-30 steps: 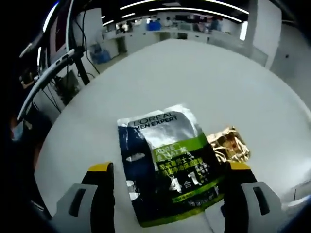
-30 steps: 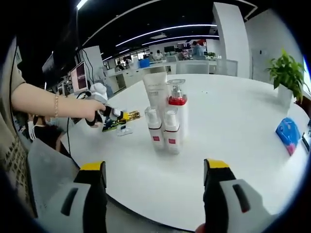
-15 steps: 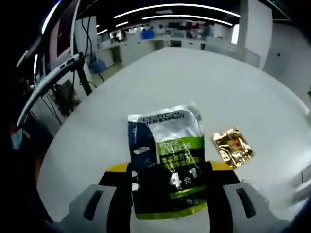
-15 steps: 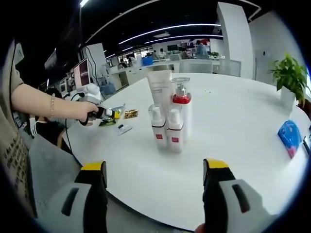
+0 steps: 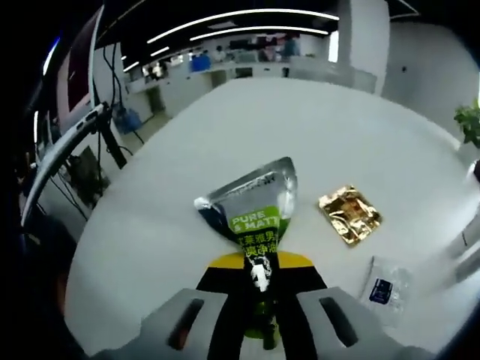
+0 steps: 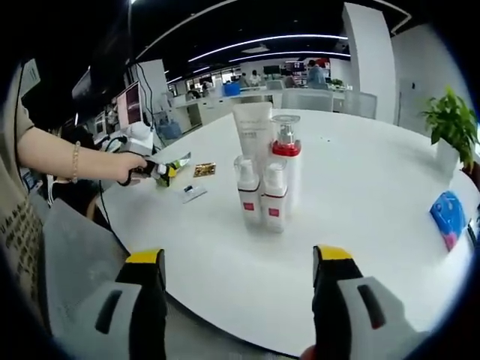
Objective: Arrange the skincare products in the storage area until every visible bottle or jar stands upright without overlapping.
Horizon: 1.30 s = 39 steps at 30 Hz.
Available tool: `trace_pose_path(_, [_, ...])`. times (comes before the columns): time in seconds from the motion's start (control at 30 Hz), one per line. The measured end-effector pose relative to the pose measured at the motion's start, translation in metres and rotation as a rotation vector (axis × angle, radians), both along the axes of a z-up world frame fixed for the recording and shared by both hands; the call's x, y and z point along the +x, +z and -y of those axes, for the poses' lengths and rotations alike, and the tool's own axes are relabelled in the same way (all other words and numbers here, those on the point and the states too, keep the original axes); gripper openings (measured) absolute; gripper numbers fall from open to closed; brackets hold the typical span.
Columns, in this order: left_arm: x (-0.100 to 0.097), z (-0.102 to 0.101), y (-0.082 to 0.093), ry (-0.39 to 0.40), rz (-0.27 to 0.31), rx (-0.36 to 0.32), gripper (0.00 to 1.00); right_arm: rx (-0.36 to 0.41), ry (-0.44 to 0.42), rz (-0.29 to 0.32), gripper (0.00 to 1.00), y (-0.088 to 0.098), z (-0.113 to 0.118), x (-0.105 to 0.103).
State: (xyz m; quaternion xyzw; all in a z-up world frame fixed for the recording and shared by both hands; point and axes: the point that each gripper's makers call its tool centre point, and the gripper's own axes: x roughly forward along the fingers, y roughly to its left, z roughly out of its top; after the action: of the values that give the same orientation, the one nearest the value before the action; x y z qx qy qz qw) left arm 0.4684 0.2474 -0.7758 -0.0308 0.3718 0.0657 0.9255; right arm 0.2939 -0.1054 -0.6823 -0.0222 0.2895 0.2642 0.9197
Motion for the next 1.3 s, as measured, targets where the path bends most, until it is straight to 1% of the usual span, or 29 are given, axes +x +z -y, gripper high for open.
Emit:
trace_pose_path(0.2, [-0.007,0.010,0.017,-0.037,0.039,-0.040,0.03,-0.003,0.010,-0.003,0.80,0.000,-0.002,-0.001])
trace_pose_path(0.3, [-0.012,0.018,0.031,-0.055,0.078,-0.082,0.03,0.001,0.021,0.001,0.80,0.002,-0.005,-0.002])
trace_pose_path(0.33, [-0.013,0.019,0.033,-0.060,0.082,-0.083,0.03,0.002,0.023,0.001,0.80,0.002,-0.005,-0.002])
trace_pose_path(0.43, [-0.020,0.028,0.049,-0.091,0.121,-0.110,0.03,0.014,0.035,0.000,0.80,0.004,-0.008,-0.003])
trace_pose_path(0.47, [-0.021,0.029,0.051,-0.096,0.126,-0.113,0.03,0.015,0.036,0.000,0.79,0.004,-0.008,-0.003])
trace_pose_path(0.53, [-0.026,0.035,0.060,-0.115,0.149,-0.134,0.03,0.031,0.041,0.003,0.79,0.006,-0.012,-0.002])
trace_pose_path(0.6, [-0.032,0.040,0.070,-0.148,0.168,-0.128,0.03,0.068,0.036,0.009,0.79,0.011,-0.018,0.000])
trace_pose_path(0.67, [-0.036,0.043,0.077,-0.177,0.187,-0.118,0.03,0.078,0.048,0.014,0.79,0.014,-0.026,0.000])
trace_pose_path(0.73, [-0.042,0.048,0.084,-0.201,0.200,-0.125,0.03,0.085,0.075,0.023,0.78,0.018,-0.035,0.000])
trace_pose_path(0.77, [-0.045,0.051,0.089,-0.233,0.212,-0.104,0.03,0.090,0.084,0.025,0.78,0.019,-0.038,-0.001])
trace_pose_path(0.8, [-0.047,0.053,0.092,-0.248,0.218,-0.094,0.03,0.097,0.093,0.028,0.78,0.021,-0.043,-0.001])
trace_pose_path(0.9, [-0.057,0.062,0.103,-0.265,0.243,-0.143,0.03,0.117,0.108,0.038,0.77,0.026,-0.051,-0.001])
trace_pose_path(0.93, [-0.060,0.064,0.105,-0.266,0.246,-0.147,0.03,0.125,0.112,0.040,0.77,0.027,-0.054,0.000])
trace_pose_path(1.13, [-0.074,0.076,0.119,-0.310,0.271,-0.162,0.03,0.207,0.130,0.062,0.74,0.043,-0.073,0.002])
trace_pose_path(1.2, [-0.079,0.080,0.124,-0.331,0.280,-0.166,0.03,0.220,0.136,0.067,0.74,0.047,-0.077,0.002])
trace_pose_path(1.3, [-0.086,0.087,0.137,-0.364,0.307,-0.161,0.03,0.250,0.157,0.080,0.73,0.056,-0.088,0.003])
